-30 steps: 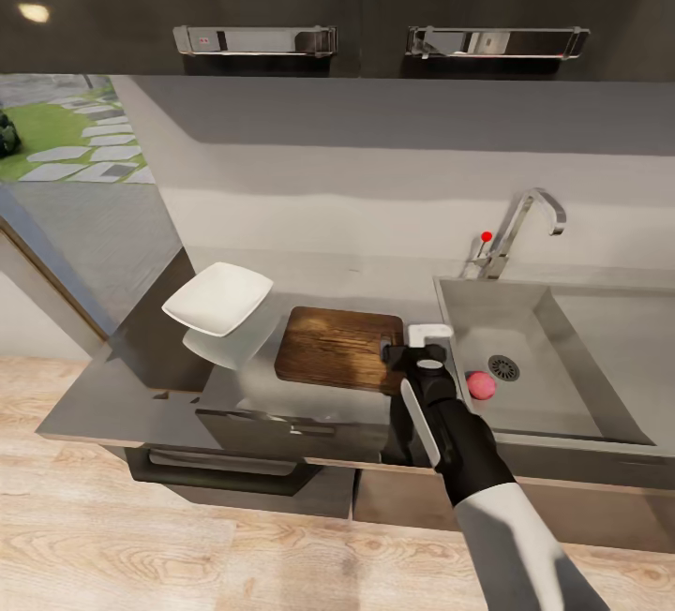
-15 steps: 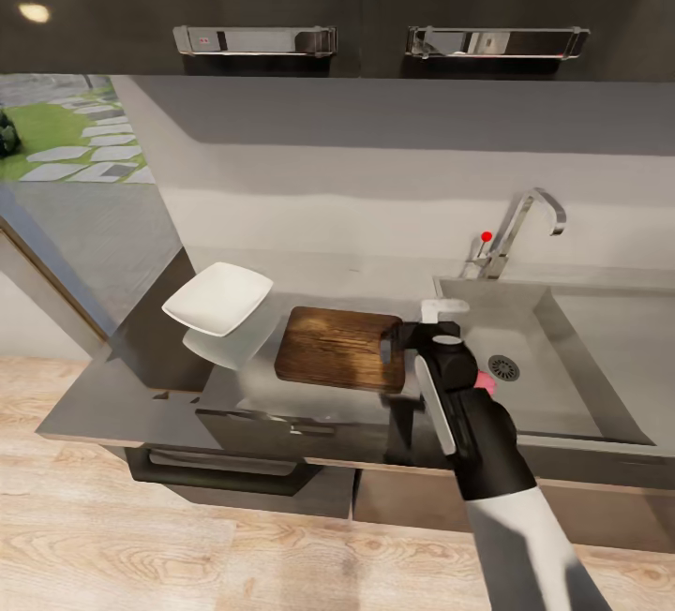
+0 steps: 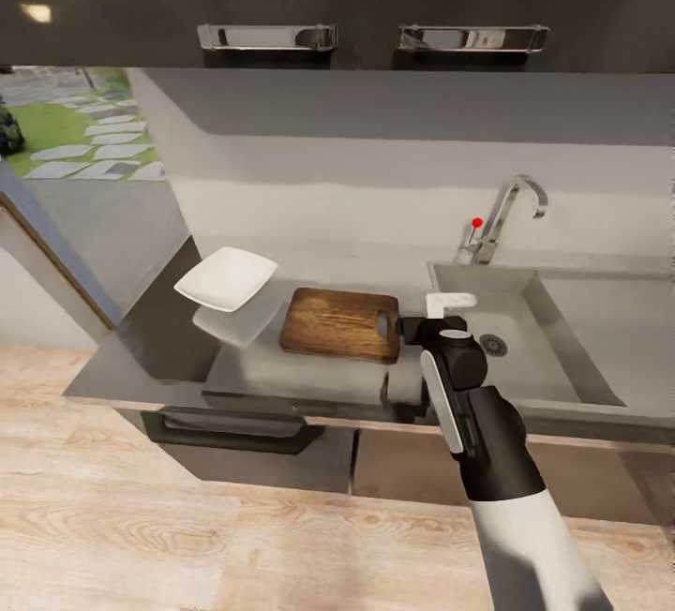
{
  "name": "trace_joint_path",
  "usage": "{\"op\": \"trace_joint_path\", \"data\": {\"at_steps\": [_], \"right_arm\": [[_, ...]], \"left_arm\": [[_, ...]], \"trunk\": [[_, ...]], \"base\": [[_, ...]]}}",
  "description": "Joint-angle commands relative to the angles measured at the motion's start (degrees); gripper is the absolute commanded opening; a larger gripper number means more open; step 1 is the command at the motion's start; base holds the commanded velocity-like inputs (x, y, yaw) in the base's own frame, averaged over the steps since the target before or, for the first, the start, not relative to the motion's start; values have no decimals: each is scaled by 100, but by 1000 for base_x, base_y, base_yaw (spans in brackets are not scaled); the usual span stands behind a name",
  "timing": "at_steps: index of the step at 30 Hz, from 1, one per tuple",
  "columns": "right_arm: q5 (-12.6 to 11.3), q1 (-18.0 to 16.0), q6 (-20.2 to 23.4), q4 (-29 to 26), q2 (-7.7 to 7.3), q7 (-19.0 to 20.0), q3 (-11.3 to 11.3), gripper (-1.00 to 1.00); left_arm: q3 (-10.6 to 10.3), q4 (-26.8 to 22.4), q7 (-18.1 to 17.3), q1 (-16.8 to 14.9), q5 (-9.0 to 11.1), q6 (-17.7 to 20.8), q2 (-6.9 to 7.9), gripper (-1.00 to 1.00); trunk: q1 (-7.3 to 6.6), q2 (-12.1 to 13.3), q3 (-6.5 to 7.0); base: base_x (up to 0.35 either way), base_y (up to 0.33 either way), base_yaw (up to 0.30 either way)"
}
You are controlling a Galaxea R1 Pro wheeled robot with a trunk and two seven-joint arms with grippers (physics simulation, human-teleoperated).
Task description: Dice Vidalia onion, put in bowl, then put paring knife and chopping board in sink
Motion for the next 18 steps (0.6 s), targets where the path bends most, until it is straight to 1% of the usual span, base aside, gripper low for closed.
{"op": "trace_joint_path", "data": {"at_steps": [1, 15, 18], "right_arm": [[-8, -5, 30, -5, -4, -29, 10, 100], [-2, -5, 33, -5, -29, -29, 14, 100], [0, -5, 31, 2, -55, -24, 10, 100]], "left_arm": [[-4, -3, -1, 1, 23, -11, 2, 100], [-4, 0, 2, 1, 23, -11, 3, 100], [-4, 1, 3, 1, 23, -11, 1, 100]], "trunk": [[-1, -10, -8], [-1, -10, -8], [-1, -10, -8]], "base": [[-334, 0, 0], [-339, 0, 0], [-340, 0, 0]]}}
